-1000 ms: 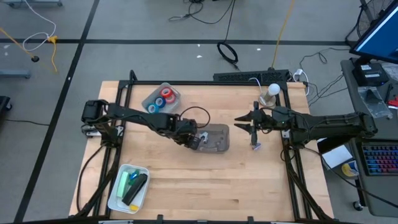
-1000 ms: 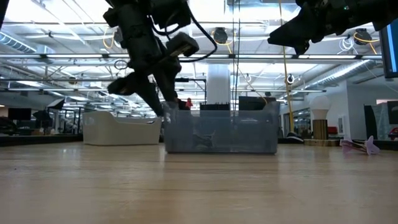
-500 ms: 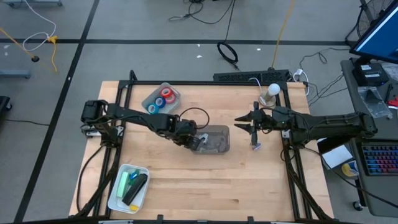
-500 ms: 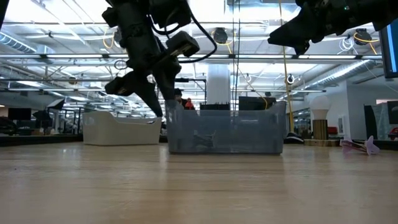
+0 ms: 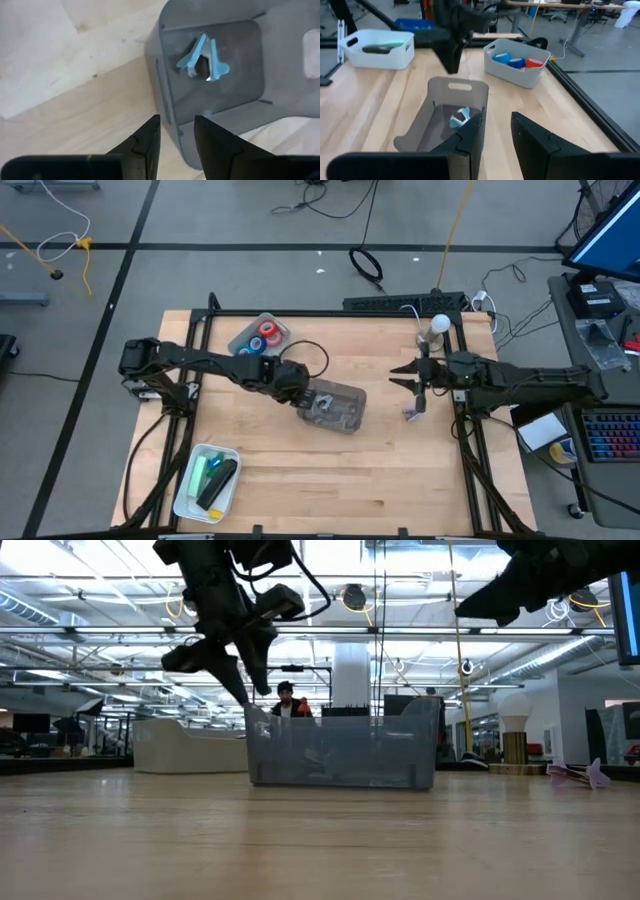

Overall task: Pick and place Stapler, Stapler remover, tape
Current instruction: Adjust the black bin on the table

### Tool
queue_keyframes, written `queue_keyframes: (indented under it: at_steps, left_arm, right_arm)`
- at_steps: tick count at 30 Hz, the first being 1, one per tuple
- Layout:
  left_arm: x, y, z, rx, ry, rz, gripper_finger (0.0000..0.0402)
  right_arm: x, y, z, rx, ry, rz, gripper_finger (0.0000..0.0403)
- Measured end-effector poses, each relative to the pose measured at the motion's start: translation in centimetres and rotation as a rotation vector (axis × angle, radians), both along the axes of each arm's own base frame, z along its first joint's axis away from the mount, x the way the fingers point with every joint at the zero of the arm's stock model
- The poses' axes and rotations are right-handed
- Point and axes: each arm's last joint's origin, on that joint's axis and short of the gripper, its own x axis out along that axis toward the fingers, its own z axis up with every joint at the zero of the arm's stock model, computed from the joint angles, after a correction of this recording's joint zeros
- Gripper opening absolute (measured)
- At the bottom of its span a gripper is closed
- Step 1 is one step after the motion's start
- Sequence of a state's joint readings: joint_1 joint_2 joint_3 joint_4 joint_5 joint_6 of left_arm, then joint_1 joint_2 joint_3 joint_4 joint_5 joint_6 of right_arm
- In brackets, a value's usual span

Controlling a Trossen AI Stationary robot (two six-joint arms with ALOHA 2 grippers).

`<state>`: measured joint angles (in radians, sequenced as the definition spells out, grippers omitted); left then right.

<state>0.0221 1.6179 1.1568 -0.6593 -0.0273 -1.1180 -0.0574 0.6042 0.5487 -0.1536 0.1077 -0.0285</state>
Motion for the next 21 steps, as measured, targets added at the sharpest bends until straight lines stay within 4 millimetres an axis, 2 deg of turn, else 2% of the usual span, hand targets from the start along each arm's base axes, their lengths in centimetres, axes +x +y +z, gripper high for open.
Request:
queue_keyframes:
  at_steps: [5,8,21]
  left_arm:
    - [0.4,-0.2,-1.8,-0.012,0.076,0.011,0.0117]
    - [0.5,-0.2,-2.1,-0.017,0.093,0.028,0.0117]
    - [1.5,-1.8,-1.8,-0.127,-0.009,0.085,0.0117]
  right_arm:
    - [-0.4,0.0,0.3,0.027,-0.028,-0.008,0.0093]
    - [-0.4,0.0,0.1,0.045,-0.016,-0.008,0.0093]
    - [-0.4,0.0,-0.3,0.042,0.029,-0.008,0.0093]
